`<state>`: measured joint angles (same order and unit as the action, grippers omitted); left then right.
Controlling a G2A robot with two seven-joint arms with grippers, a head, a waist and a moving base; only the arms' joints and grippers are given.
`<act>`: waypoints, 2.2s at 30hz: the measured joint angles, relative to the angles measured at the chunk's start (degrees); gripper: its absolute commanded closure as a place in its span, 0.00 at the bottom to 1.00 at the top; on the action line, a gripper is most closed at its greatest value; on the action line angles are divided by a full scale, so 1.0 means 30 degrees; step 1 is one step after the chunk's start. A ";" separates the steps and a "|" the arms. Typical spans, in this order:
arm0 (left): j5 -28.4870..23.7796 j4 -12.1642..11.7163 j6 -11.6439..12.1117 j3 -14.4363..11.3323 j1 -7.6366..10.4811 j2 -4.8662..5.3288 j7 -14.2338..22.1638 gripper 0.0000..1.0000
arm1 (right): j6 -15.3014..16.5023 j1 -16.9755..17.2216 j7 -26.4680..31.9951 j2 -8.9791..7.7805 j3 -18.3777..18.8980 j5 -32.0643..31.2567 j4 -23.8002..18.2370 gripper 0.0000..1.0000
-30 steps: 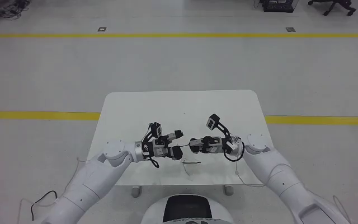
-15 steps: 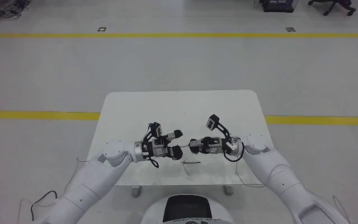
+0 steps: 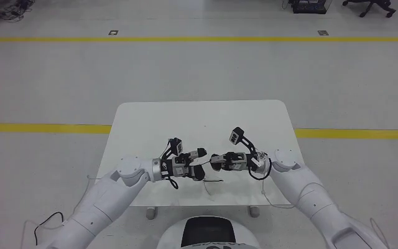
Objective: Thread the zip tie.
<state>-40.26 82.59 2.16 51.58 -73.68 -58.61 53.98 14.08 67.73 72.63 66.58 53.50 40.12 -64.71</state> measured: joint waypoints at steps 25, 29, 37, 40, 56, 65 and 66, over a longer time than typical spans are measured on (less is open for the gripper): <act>0.0050 -0.0281 -0.0007 -0.0066 0.0242 -0.0010 0.0044 0.93 | -0.0691 -0.0008 -0.0189 0.0002 0.0203 -0.0851 -0.0010 1.00; 0.0130 -0.0259 0.0003 -0.0105 0.0248 -0.0010 -0.0001 0.87 | -0.0768 -0.0017 -0.0164 0.0019 0.0198 -0.0887 0.0028 1.00; 0.0182 -0.0277 0.0038 -0.0187 0.0277 -0.0026 -0.0030 0.87 | -0.0799 -0.0058 -0.0085 0.0081 0.0138 -0.0837 0.0160 1.00; 0.0167 -0.0279 0.0089 -0.0196 0.0268 -0.0027 -0.0030 0.88 | -0.0855 -0.0086 -0.0068 0.0119 0.0043 -0.0899 0.0175 1.00; 0.0241 -0.0315 0.0060 -0.0307 0.0313 -0.0034 0.0006 1.00 | -0.0853 -0.0215 0.0024 0.0253 -0.0030 -0.0743 0.0520 1.00; 0.0460 -0.0492 0.0423 -0.0175 0.0349 0.0004 -0.0058 1.00 | -0.0833 -0.0150 0.0049 0.0178 0.0418 -0.0521 0.0768 0.00; 0.0553 -0.0513 0.0543 -0.0073 0.0320 0.0040 -0.0043 1.00 | -0.0799 -0.0087 0.0055 0.0123 0.0595 -0.0530 0.0770 0.00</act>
<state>-38.60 81.05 3.78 51.36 -72.72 -58.49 53.85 11.69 67.47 72.80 66.94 55.29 38.53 -62.40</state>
